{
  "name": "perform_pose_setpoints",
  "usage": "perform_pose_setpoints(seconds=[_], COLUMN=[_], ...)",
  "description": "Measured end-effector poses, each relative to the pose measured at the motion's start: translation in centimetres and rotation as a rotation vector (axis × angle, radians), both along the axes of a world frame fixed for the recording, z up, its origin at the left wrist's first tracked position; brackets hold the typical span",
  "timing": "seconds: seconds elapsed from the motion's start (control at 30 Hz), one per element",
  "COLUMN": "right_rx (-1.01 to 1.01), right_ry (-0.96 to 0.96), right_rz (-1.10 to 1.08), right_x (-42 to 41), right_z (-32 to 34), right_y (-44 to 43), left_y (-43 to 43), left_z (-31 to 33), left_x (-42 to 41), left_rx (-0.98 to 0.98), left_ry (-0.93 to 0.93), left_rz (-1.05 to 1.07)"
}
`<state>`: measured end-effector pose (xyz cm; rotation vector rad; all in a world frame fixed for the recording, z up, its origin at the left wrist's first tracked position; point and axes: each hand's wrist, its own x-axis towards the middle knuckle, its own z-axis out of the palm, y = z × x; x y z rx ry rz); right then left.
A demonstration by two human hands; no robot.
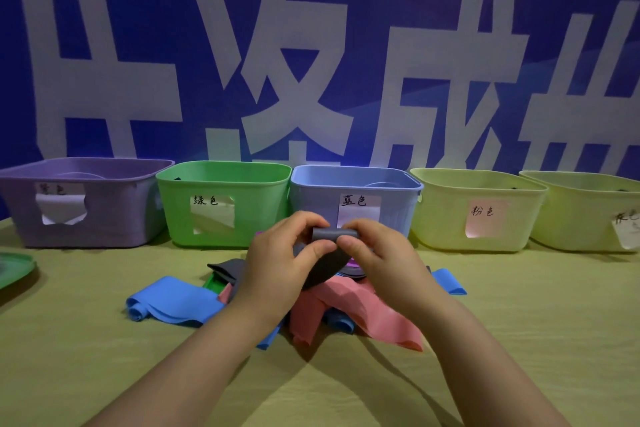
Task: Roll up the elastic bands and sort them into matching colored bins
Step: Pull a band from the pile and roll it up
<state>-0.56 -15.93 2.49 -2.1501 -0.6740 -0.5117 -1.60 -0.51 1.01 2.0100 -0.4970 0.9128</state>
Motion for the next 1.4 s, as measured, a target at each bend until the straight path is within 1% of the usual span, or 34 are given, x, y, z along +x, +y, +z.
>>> perform_pose_setpoints(seconds=[0.1, 0.17, 0.33, 0.43, 0.6, 0.7, 0.77, 0.9, 1.03, 1.17, 1.3, 1.4], right_rx=[0.152, 0.207, 0.184, 0.167, 0.154, 0.265, 0.324, 0.312, 0.266, 0.168, 0.25, 0.258], right_ry=[0.034, 0.015, -0.02, -0.011, 0.025, 0.056, 0.044, 0.031, 0.009, -0.049, 0.007, 0.013], right_rz=[0.066, 0.076, 0.039, 0.028, 0.058, 0.104, 0.135, 0.097, 0.055, 0.009, 0.088, 0.1], right_x=[-0.22, -0.38, -0.04, -0.02, -0.38, -0.38, -0.36, -0.3, -0.09, -0.32, -0.35, -0.23], right_z=[-0.09, -0.1, 0.01, 0.01, 0.18, 0.11, -0.02, 0.05, 0.16, 0.38, 0.06, -0.21], right_y=[0.35, 0.4, 0.15, 0.07, 0.11, 0.45, 0.48, 0.42, 0.18, 0.13, 0.24, 0.44], left_y=[0.29, 0.32, 0.01, 0.03, 0.23, 0.27, 0.24, 0.29, -0.38, -0.49, -0.38, -0.29], left_z=[0.11, 0.15, 0.32, 0.33, 0.22, 0.35, 0.4, 0.13, 0.0, -0.06, -0.01, 0.13], left_x=[0.19, 0.32, -0.14, -0.31, 0.28, 0.38, 0.32, 0.33, -0.24, -0.32, -0.04, -0.07], left_rx=[-0.022, -0.062, -0.081, -0.093, -0.123, -0.12, -0.125, -0.138, -0.08, -0.058, -0.13, -0.186], left_ry=[-0.018, -0.027, -0.032, -0.016, 0.041, 0.046, 0.047, 0.098, 0.195, 0.167, 0.177, 0.172], left_rz=[0.038, 0.039, -0.008, -0.065, -0.087, -0.044, -0.027, -0.048, -0.114, -0.11, -0.074, -0.082])
